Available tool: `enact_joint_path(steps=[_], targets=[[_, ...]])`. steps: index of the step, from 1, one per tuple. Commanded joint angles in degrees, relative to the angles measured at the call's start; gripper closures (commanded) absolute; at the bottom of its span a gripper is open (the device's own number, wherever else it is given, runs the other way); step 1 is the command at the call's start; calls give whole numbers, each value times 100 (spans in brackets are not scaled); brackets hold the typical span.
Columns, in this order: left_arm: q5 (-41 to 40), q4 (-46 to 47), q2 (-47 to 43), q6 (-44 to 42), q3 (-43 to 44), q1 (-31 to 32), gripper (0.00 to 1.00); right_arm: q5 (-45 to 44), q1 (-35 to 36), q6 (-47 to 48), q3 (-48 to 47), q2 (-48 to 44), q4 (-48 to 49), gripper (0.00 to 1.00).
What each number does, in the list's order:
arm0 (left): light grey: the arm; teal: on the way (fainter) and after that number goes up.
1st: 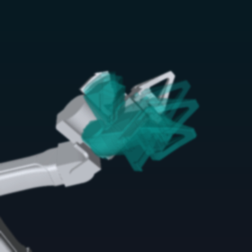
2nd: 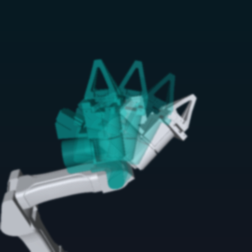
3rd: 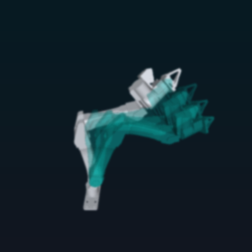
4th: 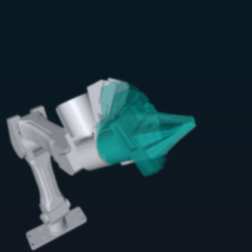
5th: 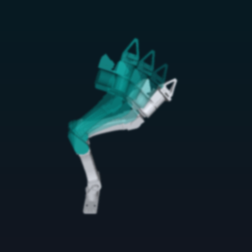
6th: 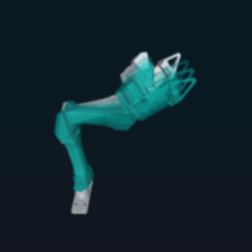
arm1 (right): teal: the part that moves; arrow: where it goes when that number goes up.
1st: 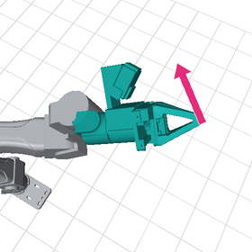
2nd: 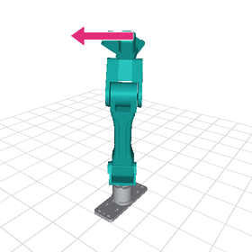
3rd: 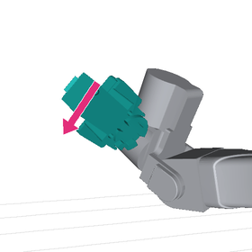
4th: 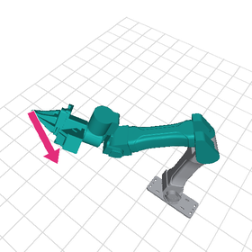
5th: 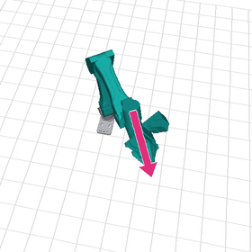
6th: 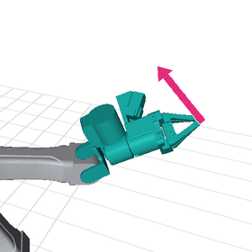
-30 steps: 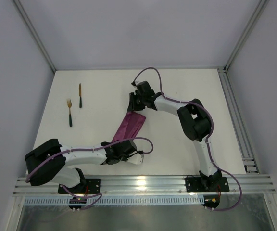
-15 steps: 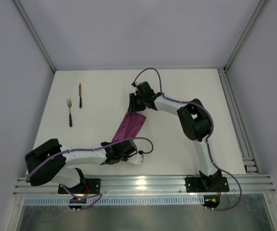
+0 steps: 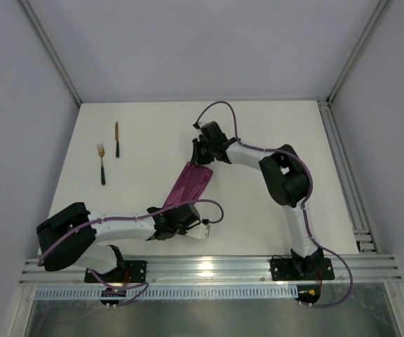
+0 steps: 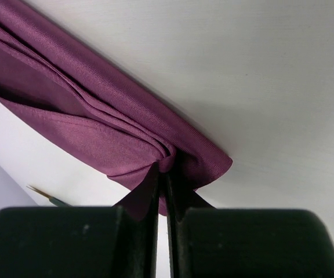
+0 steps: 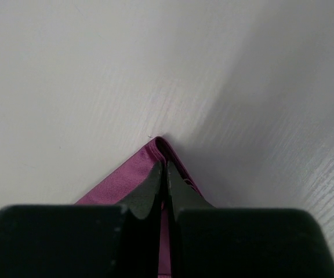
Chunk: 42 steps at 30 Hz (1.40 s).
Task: Fold the napkin into a case and place the utensils inside
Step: Fold the 2/3-rectangle-folded napkin at the center of the board.
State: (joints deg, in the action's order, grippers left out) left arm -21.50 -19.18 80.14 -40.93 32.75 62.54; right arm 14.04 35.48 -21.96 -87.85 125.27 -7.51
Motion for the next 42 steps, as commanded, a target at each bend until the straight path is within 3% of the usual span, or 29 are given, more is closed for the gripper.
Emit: enact_joint_path(steps=[1,10,17,25,29,34,42], targets=[[700,-297,292,331,-287,-14,95,-209,-7,183,180,-653,258,96],[629,-270,283,480,-296,-14,82,-315,73,25,1366,-1514,706,96],[611,-437,64,498,-278,-23,72,-261,55,-362,2263,-1559,1251,96],[1147,-1394,-1190,261,-147,-32,59,-341,-103,-397,2299,-1348,1313,96],[1691,-2158,-2044,120,90,-102,45,-323,-103,-528,2360,-1260,1392,96],[2386,-2749,-2950,67,521,-392,38,-297,-94,-635,2466,-1295,1498,96],[1985,-1538,-2425,717,574,-813,39,-236,-103,-582,2554,-1427,1515,96]])
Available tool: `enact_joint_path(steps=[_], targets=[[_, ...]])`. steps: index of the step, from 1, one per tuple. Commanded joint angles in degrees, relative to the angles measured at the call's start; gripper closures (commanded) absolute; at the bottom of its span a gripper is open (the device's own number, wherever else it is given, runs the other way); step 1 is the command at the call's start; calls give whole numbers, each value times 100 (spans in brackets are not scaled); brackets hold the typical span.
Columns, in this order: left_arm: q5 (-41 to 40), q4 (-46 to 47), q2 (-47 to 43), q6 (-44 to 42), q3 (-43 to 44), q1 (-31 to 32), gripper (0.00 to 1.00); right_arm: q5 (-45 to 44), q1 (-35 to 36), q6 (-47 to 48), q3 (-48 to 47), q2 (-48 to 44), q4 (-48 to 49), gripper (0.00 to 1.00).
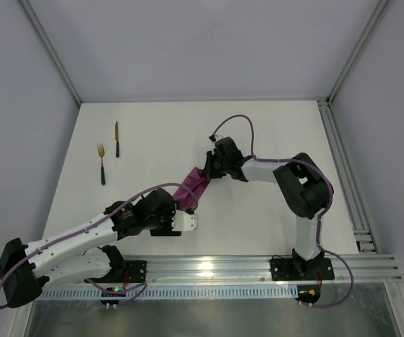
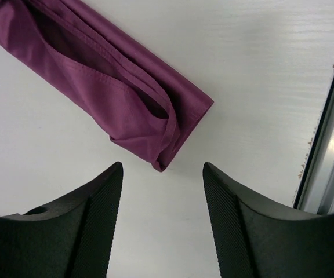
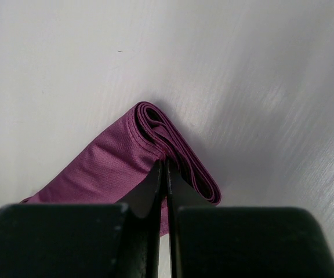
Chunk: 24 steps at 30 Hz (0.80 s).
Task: Fold the napkin into a case and place the utensils inside
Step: Fold the 2/3-rectangle-folded napkin at the center of the board.
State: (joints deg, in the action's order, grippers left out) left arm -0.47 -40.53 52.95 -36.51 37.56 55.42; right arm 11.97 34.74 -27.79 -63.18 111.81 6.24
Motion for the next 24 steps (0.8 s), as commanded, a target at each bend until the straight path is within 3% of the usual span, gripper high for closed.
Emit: enact_joint_path(steps=[1,7,12,19,20,24], targets=[[-146,704,452,302,120,-127,42,-19,-29,10,86,-106,149,96],[380,933,1419,452,611,-830,48,25,-29,46,174,-151,176,96],[1109,477,1700,259,665,-884,45,60,-29,28,244,-212,246,96],[1673,-69,2114,-31,612,-884,49,-37,-29,19,262,-388,264,96],[1656,-34,2149,-14,595,-884,51,-28,-20,19,262,-397,255,96],[1524,168,2290,21,525,-884,74,-36,-29,11,315,-449,264,96]])
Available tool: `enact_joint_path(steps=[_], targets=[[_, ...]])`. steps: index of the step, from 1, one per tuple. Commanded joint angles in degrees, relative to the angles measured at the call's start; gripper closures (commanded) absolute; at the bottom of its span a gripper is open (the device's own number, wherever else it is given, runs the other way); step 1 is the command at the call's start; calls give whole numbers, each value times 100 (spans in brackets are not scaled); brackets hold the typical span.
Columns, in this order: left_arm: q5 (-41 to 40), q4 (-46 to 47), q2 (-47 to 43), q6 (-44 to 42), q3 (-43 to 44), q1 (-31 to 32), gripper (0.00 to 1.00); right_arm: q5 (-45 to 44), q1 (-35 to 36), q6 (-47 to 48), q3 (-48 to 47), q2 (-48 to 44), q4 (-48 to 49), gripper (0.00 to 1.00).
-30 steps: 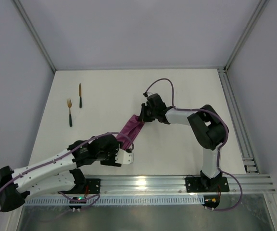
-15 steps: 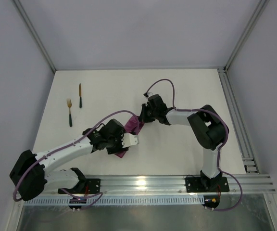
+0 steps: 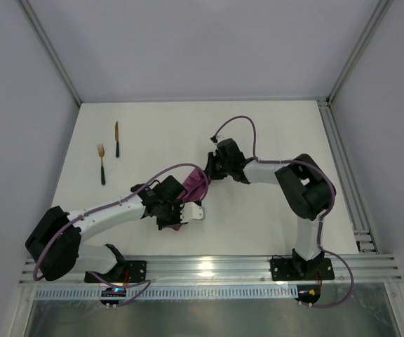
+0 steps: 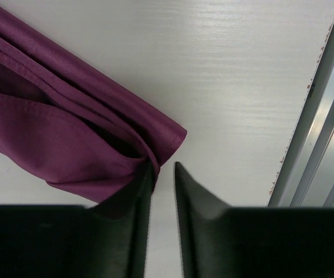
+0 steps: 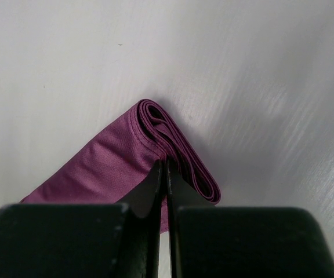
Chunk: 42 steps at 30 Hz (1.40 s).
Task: Fold the napkin into a case and place the utensils inside
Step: Fold the 2/3-rectangle-folded napkin at the center of the board.
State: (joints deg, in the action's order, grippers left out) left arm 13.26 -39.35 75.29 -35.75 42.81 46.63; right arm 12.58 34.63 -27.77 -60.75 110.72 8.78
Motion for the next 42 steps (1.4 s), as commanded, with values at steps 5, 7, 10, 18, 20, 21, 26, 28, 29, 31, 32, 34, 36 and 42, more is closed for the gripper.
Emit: enact_joint_path(steps=[5,7,10,18,20,21,26,28,29,31,32,34,36,42], targets=[[186,68,-22,-81,-97,-5,100,-159,-9,35,213,-586,1,96],[177,33,-136,-134,-193,-5,100,-238,-18,70,326,-691,-25,96],[142,24,-312,-231,-342,-5,100,-343,-35,70,485,-876,-43,96],[45,217,-234,-213,-458,-5,100,-239,-97,-27,854,-964,-95,96],[-7,235,-242,-196,-431,-5,100,-229,-106,-106,968,-955,-43,96],[-7,235,-251,-187,-414,-5,100,-273,-97,-123,1021,-964,-16,96],[115,-132,-426,-213,-168,-5,57,-212,-97,-220,1179,-903,106,96],[256,-335,-690,-222,-1,-5,49,-212,-88,-255,1232,-859,177,96],[404,-528,-786,-222,182,-5,47,-229,-88,-273,1250,-867,186,96],[581,-722,-989,-231,359,-5,46,-238,-88,-273,1267,-894,195,96],[660,-819,-1024,-214,534,-5,46,-247,-97,-273,1276,-903,186,96],[810,-899,-1016,-135,658,-22,50,-265,-88,-264,1320,-964,186,96],[549,-524,-963,111,676,-22,51,-309,-97,-264,1338,-982,186,96],[-489,244,-112,481,544,-23,56,-274,-97,-273,1338,-964,203,96]])
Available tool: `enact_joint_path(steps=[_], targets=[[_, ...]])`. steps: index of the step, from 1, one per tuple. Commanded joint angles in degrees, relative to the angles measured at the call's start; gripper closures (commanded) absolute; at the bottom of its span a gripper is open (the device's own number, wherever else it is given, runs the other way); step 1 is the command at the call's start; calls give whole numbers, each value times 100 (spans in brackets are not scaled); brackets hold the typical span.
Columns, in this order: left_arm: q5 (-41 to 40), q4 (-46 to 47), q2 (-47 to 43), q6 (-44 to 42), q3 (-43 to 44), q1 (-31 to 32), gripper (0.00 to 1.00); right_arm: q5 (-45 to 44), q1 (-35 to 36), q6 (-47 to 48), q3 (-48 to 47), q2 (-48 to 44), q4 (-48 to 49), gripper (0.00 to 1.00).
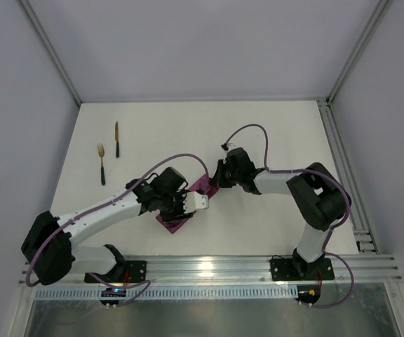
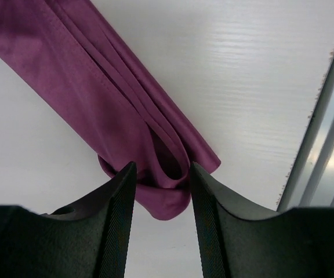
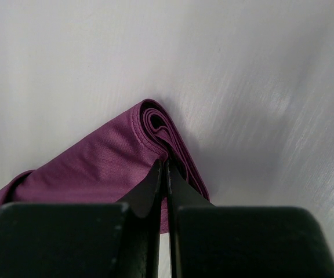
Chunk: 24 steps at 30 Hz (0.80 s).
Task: Fold the napkin into a case and place the utensils inside
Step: Fold the 2/3-rectangle-folded napkin at the center of the board.
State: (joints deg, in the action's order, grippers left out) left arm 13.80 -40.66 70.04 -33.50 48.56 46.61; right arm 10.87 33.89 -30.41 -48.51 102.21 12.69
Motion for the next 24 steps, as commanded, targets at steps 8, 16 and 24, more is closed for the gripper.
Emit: enact_joint_path(steps=[8,16,24], targets=[[-976,753,809,212,-223,-12,63,-77,-23,-26,131,-114,-126,96],[-853,595,774,142,-566,-12,73,-138,-23,-17,123,-140,-152,96],[-545,279,529,45,-637,-12,100,-147,-14,-44,140,-316,-240,96]])
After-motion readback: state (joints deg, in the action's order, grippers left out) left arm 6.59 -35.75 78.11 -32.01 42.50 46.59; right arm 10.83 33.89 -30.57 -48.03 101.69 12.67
